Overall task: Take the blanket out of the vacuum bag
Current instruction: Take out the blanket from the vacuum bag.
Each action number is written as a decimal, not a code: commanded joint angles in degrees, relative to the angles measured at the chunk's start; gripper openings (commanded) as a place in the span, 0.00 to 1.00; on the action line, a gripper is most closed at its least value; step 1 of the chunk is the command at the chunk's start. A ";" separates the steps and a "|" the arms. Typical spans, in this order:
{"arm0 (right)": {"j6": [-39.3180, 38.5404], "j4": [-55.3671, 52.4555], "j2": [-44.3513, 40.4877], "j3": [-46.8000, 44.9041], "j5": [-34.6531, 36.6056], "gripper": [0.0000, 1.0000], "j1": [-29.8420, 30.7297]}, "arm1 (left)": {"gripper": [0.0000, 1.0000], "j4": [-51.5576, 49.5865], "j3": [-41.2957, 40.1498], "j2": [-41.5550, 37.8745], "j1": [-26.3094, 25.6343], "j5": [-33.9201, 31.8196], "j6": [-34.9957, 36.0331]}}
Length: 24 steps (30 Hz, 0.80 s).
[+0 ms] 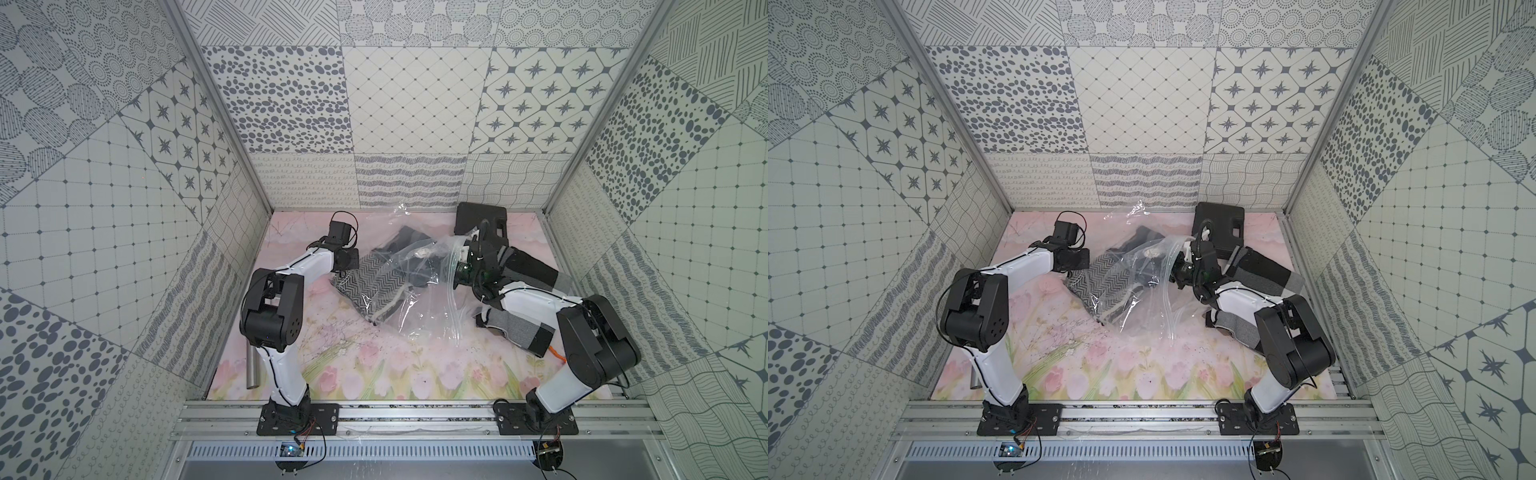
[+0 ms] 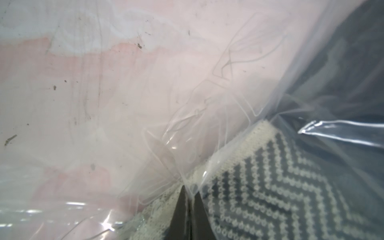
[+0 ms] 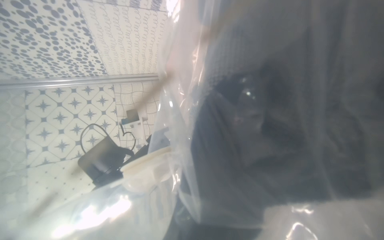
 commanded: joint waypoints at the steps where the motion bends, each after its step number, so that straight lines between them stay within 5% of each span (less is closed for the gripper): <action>1: 11.74 13.07 -1.63 -3.97 1.26 0.00 1.39 | 0.00 7.70 1.12 1.36 -0.46 -7.43 -3.36; 11: 15.61 14.81 4.32 7.68 0.61 0.00 8.96 | 0.00 11.40 2.45 3.88 -2.79 -14.60 -2.08; 18: 1.87 -5.46 -9.24 8.24 1.80 0.00 7.89 | 0.00 5.07 14.63 10.40 -2.11 -19.91 0.09; 24: 8.81 -0.13 -18.11 -0.29 -0.21 0.00 5.71 | 0.00 0.88 25.83 18.26 0.50 -28.07 -0.54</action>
